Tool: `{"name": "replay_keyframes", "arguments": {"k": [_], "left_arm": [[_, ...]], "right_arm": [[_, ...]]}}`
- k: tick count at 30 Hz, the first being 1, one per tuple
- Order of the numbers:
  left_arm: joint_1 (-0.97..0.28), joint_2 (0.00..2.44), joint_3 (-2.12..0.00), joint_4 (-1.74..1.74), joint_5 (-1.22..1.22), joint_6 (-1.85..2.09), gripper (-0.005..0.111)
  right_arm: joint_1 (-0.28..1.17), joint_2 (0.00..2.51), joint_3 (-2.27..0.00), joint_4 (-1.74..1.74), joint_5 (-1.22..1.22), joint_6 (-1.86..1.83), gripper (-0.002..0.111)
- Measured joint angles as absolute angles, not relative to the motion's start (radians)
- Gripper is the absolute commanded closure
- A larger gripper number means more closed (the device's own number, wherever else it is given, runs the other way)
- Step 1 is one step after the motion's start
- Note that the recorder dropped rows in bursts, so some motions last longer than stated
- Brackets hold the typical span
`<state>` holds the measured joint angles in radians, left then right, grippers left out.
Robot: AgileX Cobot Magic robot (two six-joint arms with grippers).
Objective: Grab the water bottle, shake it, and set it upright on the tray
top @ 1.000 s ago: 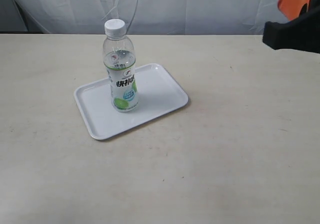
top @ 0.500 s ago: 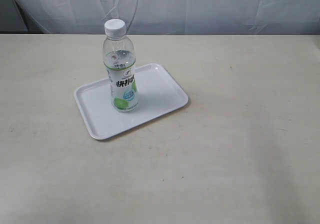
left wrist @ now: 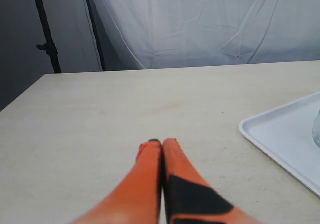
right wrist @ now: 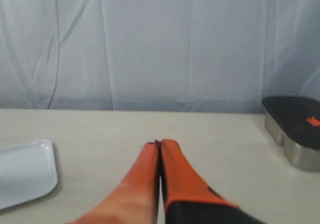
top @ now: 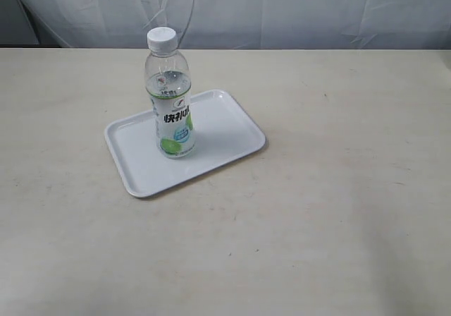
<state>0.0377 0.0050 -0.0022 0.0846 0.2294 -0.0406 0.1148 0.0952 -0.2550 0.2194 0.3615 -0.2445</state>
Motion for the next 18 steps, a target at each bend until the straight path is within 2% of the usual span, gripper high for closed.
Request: {"name": "replay_keyframes", "arguments": {"k": [6,18], "left_arm": [[0.038,0.005,-0.002,0.085,0.229,-0.041,0.107],[0.038,0.005,-0.002,0.085,0.229,-0.041,0.107]], "right_arm": [[0.115,0.021,-0.217,0.066,0.429,-0.086,0.105],[0.115,0.007,-0.126,-0.016,0.447,0.054,0.105]]}}
